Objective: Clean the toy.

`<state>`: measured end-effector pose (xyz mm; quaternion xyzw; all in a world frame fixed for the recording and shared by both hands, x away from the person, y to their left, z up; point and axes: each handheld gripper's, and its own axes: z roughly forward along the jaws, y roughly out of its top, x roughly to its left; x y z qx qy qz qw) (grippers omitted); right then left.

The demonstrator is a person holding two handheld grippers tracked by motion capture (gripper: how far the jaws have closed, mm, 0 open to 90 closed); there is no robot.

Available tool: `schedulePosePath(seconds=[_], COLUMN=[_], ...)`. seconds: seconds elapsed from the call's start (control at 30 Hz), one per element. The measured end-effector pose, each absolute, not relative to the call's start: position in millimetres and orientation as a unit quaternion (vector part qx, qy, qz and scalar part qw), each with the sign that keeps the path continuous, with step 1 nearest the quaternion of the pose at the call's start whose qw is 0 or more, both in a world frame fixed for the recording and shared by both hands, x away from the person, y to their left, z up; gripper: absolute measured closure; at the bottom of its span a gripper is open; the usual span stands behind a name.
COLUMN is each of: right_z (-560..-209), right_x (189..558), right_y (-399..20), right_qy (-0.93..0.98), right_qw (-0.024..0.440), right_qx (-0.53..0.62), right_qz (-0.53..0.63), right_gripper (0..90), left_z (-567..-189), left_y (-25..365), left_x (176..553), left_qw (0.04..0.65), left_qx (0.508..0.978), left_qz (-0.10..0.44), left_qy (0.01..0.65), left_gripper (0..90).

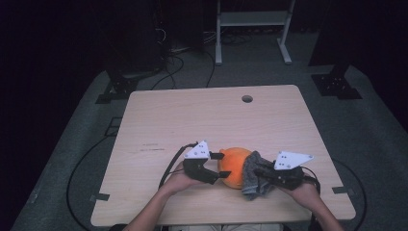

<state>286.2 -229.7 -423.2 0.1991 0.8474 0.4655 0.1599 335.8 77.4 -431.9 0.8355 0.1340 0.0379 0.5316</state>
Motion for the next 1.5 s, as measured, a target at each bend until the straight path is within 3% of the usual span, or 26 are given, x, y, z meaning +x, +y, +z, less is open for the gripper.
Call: schedulePosePath(seconds=[0.17, 0.37, 0.47, 0.7, 0.9, 1.0, 1.17, 1.5], right_z=[-422.8, -411.3, -418.0, -425.5, -406.2, -411.5, -422.1, -433.0], right_x=[280.9, 269.9, 273.6, 276.8, 294.8, 304.5, 289.7, 283.2], right_y=[-244.2, -209.8, -196.4, -222.8, -237.7, -227.3, -212.5, -244.9], right_qy=[0.844, 0.847, 0.863, 0.861, 0.84, 0.853, 0.86, 0.867], right_qw=[0.162, 0.139, 0.146, 0.149, 0.147, 0.131, 0.139, 0.116], right_qx=[0.214, 0.146, 0.134, 0.174, 0.203, 0.197, 0.168, 0.196], right_qz=[0.465, 0.492, 0.465, 0.453, 0.482, 0.466, 0.461, 0.443], right_gripper=[80.8, 80.8, 80.7, 80.8, 80.7, 80.7, 80.9, 80.9], left_z=[-433.3, -431.1, -432.9, -436.8, -436.0, -431.3, -429.4, -433.7], left_y=[75.9, 67.1, 68.7, 74.7, 74.7, 76.5, 68.9, 63.7], left_x=[335.1, 333.6, 333.8, 336.0, 333.2, 330.2, 330.6, 326.7], left_qw=[0.522, 0.528, 0.525, 0.523, 0.514, 0.518, 0.526, 0.505], left_qx=[0.839, 0.836, 0.837, 0.838, 0.847, 0.846, 0.836, 0.85], left_qz=[0.056, 0.042, 0.042, 0.042, 0.042, 0.052, 0.074, 0.088], left_qy=[0.144, 0.145, 0.15, 0.151, 0.132, 0.116, 0.135, 0.126], left_gripper=[47.3, 50.4, 50.5, 49.8, 49.5, 44.9, 34.5, 41.1])
